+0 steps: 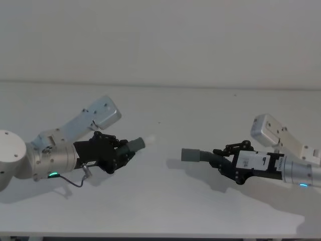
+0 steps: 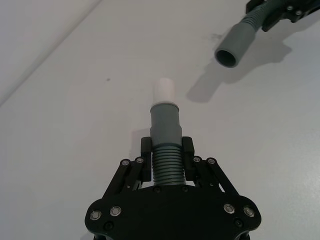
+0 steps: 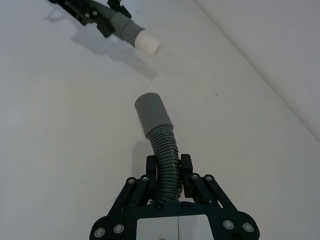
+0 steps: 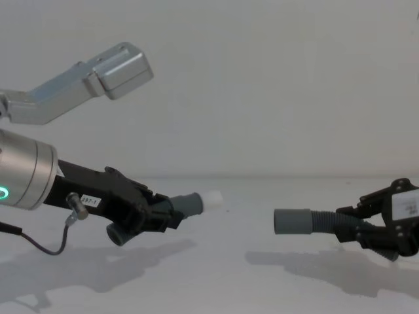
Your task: Use both hands to pick up one end of the pipe from the table, align the ends, and insert them.
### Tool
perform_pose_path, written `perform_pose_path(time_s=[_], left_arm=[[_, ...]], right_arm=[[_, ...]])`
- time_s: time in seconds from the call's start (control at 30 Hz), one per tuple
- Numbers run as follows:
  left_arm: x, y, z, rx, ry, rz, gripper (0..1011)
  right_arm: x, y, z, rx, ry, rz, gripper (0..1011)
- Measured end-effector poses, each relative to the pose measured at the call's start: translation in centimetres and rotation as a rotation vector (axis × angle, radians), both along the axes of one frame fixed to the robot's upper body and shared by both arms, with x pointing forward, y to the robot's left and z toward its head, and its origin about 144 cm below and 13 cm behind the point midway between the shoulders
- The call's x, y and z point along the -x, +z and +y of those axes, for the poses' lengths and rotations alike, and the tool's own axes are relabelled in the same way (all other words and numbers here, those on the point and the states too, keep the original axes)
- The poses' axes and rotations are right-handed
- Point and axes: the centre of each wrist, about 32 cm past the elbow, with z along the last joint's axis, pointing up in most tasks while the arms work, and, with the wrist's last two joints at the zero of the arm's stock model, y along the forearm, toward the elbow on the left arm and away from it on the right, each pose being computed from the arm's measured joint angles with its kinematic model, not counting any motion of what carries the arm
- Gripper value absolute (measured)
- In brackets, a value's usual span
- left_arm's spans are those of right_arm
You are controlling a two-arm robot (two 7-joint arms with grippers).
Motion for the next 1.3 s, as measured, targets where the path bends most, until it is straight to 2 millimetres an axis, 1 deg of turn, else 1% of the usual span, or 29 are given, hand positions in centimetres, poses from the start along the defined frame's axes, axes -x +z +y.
perform_pose_path(time_s=[0.6,1.3], left_arm=[[-0.7,-0.2,0.6,0.013,-0.084,0.003,340],[-0.7,-0.1,0.7,0.014,-0.135,0.002,340]], right_arm=[[-1.4,0.5,0.7,-0.036,0.053,0.040,283],[-2.1,0.5,1.3,-0.040,0.066,0.048,283]])
